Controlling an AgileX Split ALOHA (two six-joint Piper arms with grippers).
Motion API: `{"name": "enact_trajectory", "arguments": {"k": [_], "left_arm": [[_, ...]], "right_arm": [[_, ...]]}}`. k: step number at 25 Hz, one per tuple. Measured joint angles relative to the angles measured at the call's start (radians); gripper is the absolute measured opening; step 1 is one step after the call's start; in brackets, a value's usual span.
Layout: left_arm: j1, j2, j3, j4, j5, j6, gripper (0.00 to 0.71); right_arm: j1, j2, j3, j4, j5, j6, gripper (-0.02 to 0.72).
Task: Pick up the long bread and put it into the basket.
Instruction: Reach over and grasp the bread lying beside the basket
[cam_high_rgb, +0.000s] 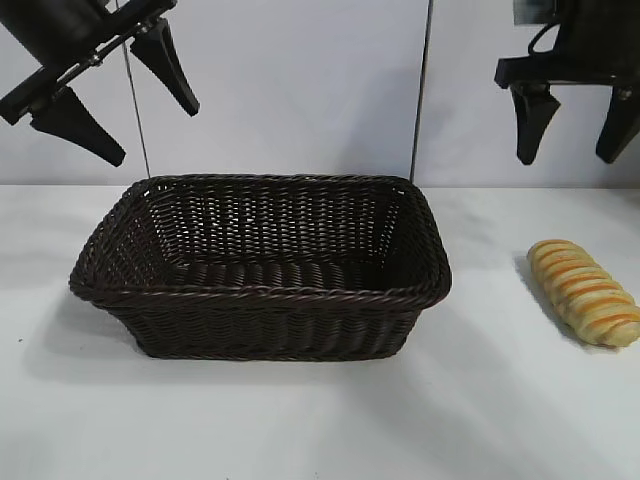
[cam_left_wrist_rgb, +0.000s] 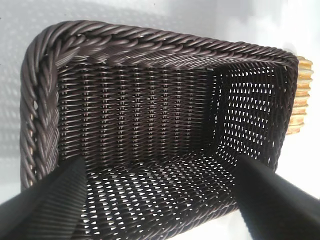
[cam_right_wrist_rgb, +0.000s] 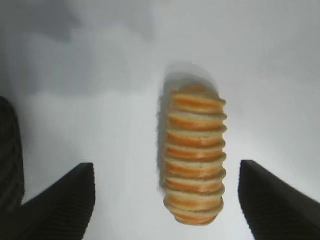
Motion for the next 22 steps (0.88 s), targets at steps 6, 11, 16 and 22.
{"name": "enact_trajectory", "arguments": {"k": [6,11,16,22], "left_arm": [[0.000,0.000,0.000,0.000,0.000,0.000,0.586],[0.000,0.000,0.000,0.000,0.000,0.000,0.586],[0.000,0.000,0.000,0.000,0.000,0.000,0.586],[0.000,0.000,0.000,0.000,0.000,0.001,0.586]], "right_arm": [[0.000,0.000,0.043,-0.035,-0.029,0.000,0.570],[-0.003,0.000,0.043,-0.065,-0.028,0.004,0.570],[-0.036,0.000,0.043,-0.057,-0.049,0.004,0.570],[-0.063,0.000,0.043,-0.042,-0.058,0.004,0.570]]}}
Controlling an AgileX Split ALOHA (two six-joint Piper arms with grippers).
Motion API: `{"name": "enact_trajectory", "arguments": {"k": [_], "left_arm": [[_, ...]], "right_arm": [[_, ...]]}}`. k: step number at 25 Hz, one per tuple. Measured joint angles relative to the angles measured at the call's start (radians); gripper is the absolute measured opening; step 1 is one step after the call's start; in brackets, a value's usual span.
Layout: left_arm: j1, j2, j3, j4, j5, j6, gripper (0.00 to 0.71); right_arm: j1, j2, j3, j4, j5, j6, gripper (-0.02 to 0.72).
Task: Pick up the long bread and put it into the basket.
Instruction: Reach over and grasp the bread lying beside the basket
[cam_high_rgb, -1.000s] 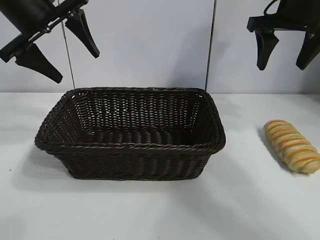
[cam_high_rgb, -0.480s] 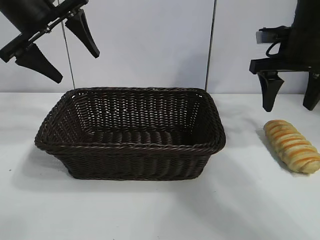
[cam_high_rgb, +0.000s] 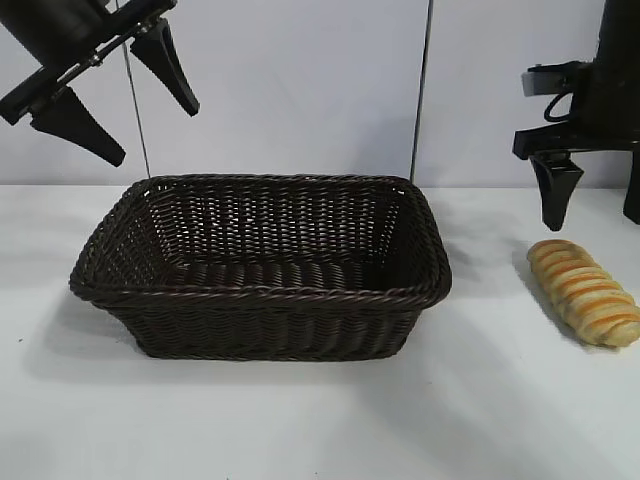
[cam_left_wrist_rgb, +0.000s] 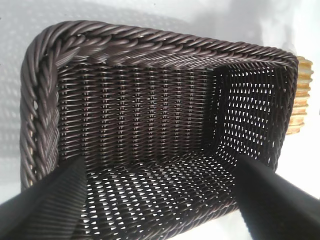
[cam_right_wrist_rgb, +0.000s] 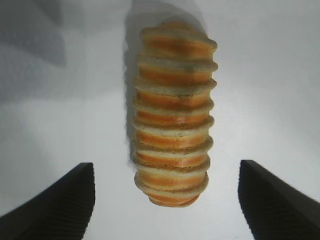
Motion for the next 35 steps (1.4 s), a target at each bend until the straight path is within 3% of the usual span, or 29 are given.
{"name": "enact_trajectory", "arguments": {"k": [7,23,30,35], "left_arm": [[0.000,0.000,0.000,0.000,0.000,0.000,0.586],[0.000,0.000,0.000,0.000,-0.001,0.000,0.586],[0.000,0.000,0.000,0.000,-0.001,0.001,0.586],[0.000,0.000,0.000,0.000,-0.001,0.002,0.586]], "right_arm": [[-0.001,0.024,0.000,0.042,-0.003,-0.019,0.570],[-0.001,0.162,0.048,0.019,-0.061,-0.023,0.568],[-0.001,0.162,0.048,0.018,-0.064,-0.023,0.340],[-0.001,0.157,0.048,0.016,-0.063,-0.023,0.295]]}}
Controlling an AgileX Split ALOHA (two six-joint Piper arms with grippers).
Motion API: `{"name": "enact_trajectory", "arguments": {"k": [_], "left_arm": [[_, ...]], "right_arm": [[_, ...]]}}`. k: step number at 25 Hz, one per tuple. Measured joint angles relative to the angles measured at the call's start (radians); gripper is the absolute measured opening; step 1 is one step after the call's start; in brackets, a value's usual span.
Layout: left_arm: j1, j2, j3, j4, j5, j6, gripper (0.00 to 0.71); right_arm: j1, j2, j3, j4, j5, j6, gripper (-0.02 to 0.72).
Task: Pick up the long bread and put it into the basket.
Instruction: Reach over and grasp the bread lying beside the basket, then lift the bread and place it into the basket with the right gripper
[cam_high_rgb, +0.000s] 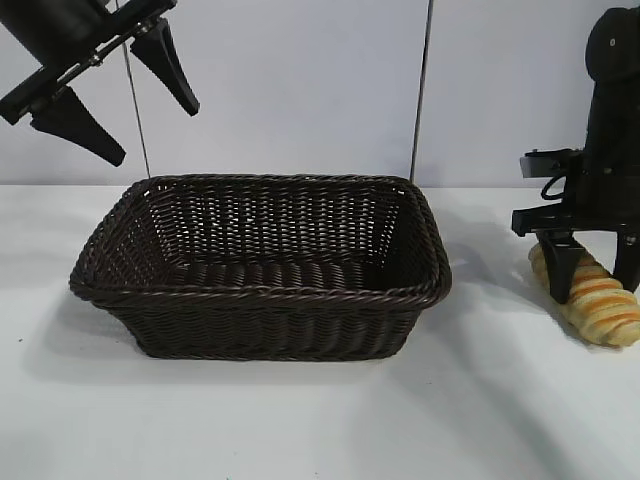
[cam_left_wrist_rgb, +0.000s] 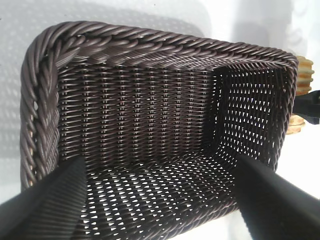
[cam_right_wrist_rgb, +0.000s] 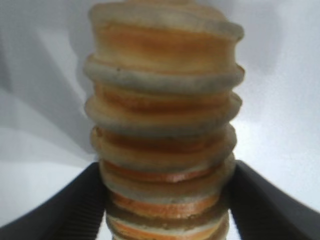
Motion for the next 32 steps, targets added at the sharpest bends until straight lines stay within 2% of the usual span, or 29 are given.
{"name": "enact_trajectory", "arguments": {"k": [4,10,16,21,32], "left_arm": [[0.000,0.000,0.000,0.000,0.000,0.001,0.586],[0.000,0.000,0.000,0.000,0.000,0.001,0.586],[0.000,0.000,0.000,0.000,0.000,0.001,0.586],[0.000,0.000,0.000,0.000,0.004,0.001,0.586],[0.000,0.000,0.000,0.000,0.008,0.001,0.586]], "right_arm": [[0.000,-0.036,-0.022,-0.003,0.025,0.003,0.293],[0.000,-0.094,-0.110,0.007,0.117,0.003,0.293],[0.000,-0.158,-0.172,0.040,0.127,0.003,0.286],[0.009,-0.206,-0.177,0.045,0.131,0.000,0.286],[0.097,-0.235,-0.179,0.048,0.142,-0.008,0.286]]}}
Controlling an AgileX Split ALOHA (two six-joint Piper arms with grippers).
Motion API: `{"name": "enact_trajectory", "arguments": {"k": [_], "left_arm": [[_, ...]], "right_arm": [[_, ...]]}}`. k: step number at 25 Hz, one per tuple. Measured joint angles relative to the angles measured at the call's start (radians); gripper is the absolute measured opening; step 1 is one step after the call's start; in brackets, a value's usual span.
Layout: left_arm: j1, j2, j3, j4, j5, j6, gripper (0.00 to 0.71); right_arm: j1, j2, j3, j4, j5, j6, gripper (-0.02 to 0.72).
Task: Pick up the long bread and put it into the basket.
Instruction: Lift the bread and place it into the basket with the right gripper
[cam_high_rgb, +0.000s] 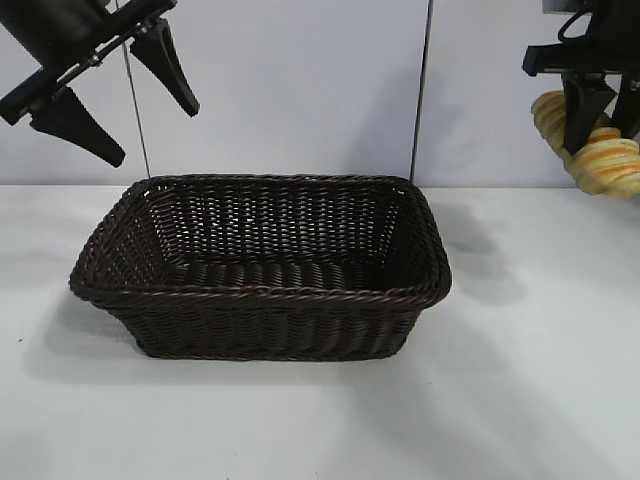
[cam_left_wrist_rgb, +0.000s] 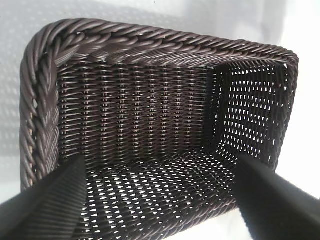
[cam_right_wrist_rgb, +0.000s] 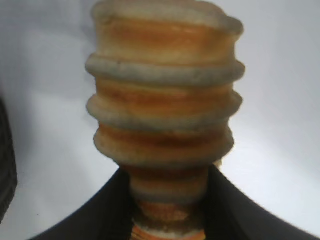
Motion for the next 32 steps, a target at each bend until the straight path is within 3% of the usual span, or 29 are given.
{"name": "enact_trajectory", "arguments": {"k": [25,32], "left_arm": [[0.000,0.000,0.000,0.000,0.001,0.003,0.586],[0.000,0.000,0.000,0.000,0.001,0.003,0.586]], "right_arm": [[0.404,0.000,0.000,0.033,0.001,-0.016,0.286],[0.440,0.018,0.000,0.071,-0.045,-0.031,0.286]]}}
